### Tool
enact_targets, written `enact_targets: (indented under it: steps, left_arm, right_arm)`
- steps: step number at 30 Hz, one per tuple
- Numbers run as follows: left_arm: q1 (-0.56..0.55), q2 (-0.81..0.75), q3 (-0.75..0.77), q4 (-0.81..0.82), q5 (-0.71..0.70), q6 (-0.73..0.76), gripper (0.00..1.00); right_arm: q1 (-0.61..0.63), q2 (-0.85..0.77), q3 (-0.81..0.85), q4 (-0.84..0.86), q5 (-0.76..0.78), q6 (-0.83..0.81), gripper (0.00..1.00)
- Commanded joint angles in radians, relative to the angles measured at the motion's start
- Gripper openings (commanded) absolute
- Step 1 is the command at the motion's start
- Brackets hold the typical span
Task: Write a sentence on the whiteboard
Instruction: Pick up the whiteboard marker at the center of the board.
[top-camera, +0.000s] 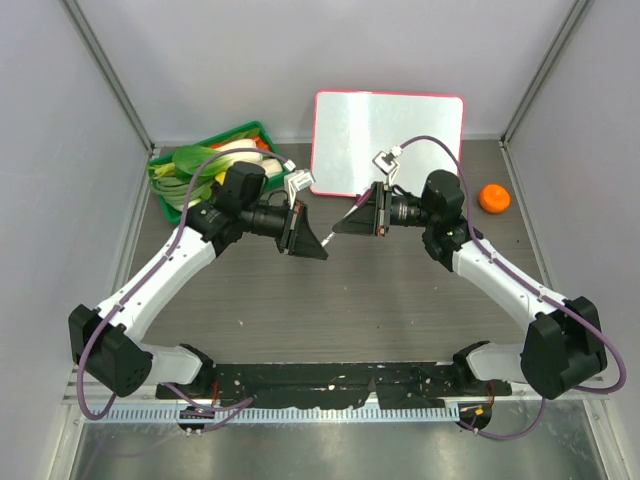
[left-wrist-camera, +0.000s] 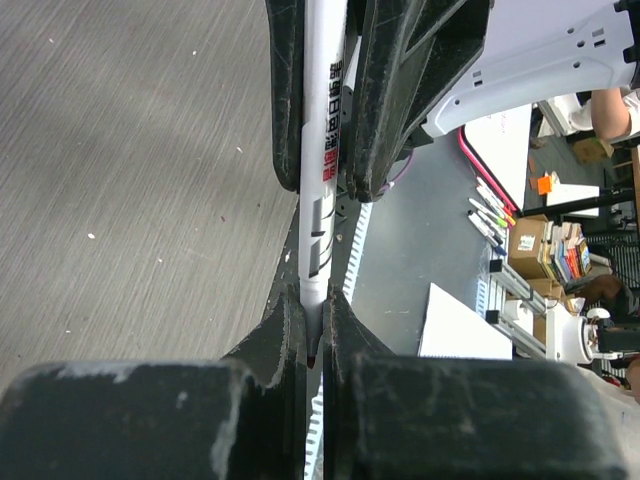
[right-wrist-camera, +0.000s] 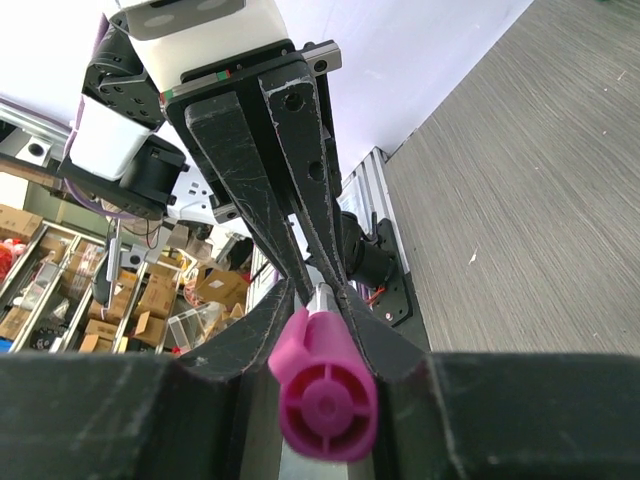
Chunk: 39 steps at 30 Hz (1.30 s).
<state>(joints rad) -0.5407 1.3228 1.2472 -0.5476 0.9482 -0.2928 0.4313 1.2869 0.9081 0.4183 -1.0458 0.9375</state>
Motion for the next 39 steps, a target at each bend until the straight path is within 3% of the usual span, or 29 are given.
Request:
enact_targets:
  steps: [1,5,8,12,14,18,20,22,27,39]
  left_arm:
    - [0.001,0.004,0.026,0.015,0.037,-0.009,0.00]
    - [-0.004,0.006,0.023,0.026,0.038,-0.019,0.00]
    - [-0.004,0.006,0.018,0.018,0.037,-0.009,0.00]
    - [-0.004,0.000,0.018,0.003,0.008,-0.002,0.01]
    - [-0.002,-0.010,0.015,-0.005,-0.023,0.009,0.17]
    - [-0.002,-0.051,-0.011,0.011,-0.130,0.003,0.71]
    - [-0.001,-0.076,-0.032,0.020,-0.202,-0.002,0.89]
    - [0.001,-0.103,-0.067,0.040,-0.274,-0.011,1.00]
    - [0.005,-0.125,-0.167,0.095,-0.436,-0.084,1.00]
    - [0.010,-0.056,-0.348,0.233,-0.588,-0.252,1.00]
  right_arm:
    - [0.020,-0.014,0.002,0.060,-0.014,0.004,0.29]
    - [0.029,0.006,0.003,0.056,-0.014,0.003,0.22]
    - [0.032,0.005,-0.001,0.056,-0.005,-0.006,0.01]
    - [0.032,-0.012,0.014,-0.032,0.030,-0.071,0.01]
    - [0.030,-0.023,0.026,-0.085,0.059,-0.111,0.01]
    - [0.026,-0.043,0.064,-0.275,0.153,-0.232,0.01]
    - [0.014,-0.063,0.063,-0.314,0.212,-0.249,0.01]
    - [-0.003,-0.098,0.046,-0.351,0.283,-0.262,0.01]
    - [-0.066,-0.159,0.005,-0.450,0.432,-0.290,0.01]
    - [-0.146,-0.297,-0.069,-0.582,0.590,-0.335,0.01]
